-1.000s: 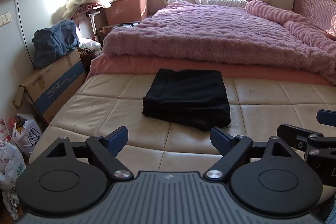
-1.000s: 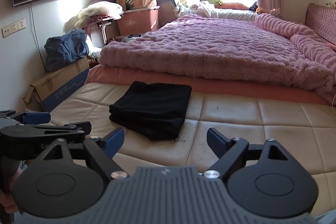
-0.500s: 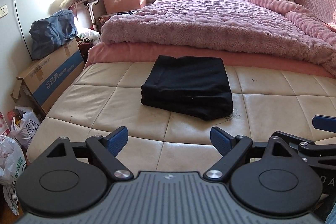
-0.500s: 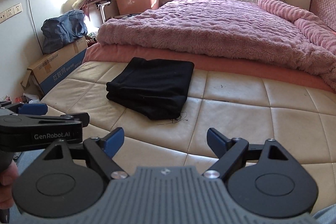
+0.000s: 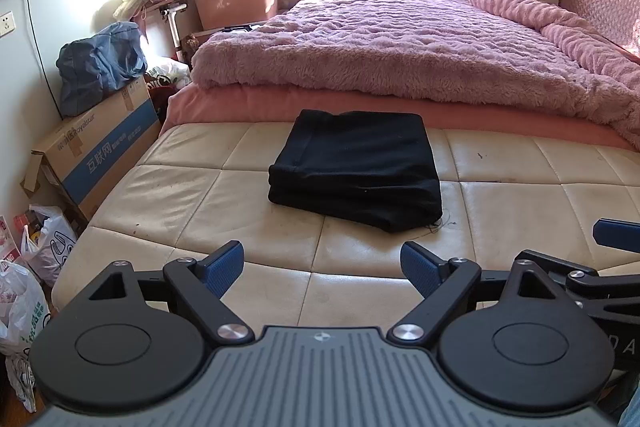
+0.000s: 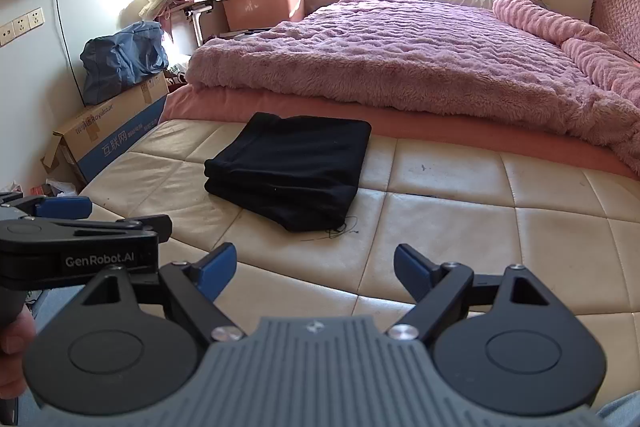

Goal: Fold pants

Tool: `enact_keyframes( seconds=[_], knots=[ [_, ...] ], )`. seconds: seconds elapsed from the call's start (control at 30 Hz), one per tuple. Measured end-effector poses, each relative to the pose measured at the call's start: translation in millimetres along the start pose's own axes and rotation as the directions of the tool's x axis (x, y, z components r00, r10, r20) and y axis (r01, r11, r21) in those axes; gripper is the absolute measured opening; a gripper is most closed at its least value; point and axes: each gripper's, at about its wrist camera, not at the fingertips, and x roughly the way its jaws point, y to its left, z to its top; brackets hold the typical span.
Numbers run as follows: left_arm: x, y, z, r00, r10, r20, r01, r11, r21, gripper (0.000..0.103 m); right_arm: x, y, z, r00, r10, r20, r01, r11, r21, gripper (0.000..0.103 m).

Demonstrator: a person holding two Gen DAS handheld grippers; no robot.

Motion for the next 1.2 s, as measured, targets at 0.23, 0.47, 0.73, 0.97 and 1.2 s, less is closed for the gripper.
enact_keyframes(
  seconds=[0.23,0.47,0.73,0.97,1.2],
  knots=[
    [-0.5,-0.1,0.4,1.0,-0.001,-0.003,0.001,1.0,0.0,0.103,-2.9,-0.1,-0.1,1.0,-0.001,-0.001,0.001,1.0,0.0,0.082],
    [-0.8,-0.4,0.8,1.0,0.0,-0.006,0.0,1.0,-0.003,0.103,-3.7,0.9,-0.1,1.0,-0.005,0.001,0.005,1.0,0.0,0.082],
    [-1.0,-1.1,0.4,1.0,-0.005,-0.007,0.005,1.0,-0.007,0.103,-3.8,1.7,-0.5,1.0,-0.005,0.001,0.005,1.0,0.0,0.082],
    [0.3,-2.2,-0.5,1.0,-0.006,-0.009,0.006,1.0,-0.01,0.103,-4.4,2.8,-0.9,1.0,-0.005,0.0,0.005,1.0,-0.001,0.082],
    [0.7,-3.3,-1.5,1.0,-0.008,-0.009,0.007,1.0,-0.012,0.103,-4.5,3.1,-1.0,1.0,-0.008,0.0,0.008,1.0,0.0,0.082]
  ],
)
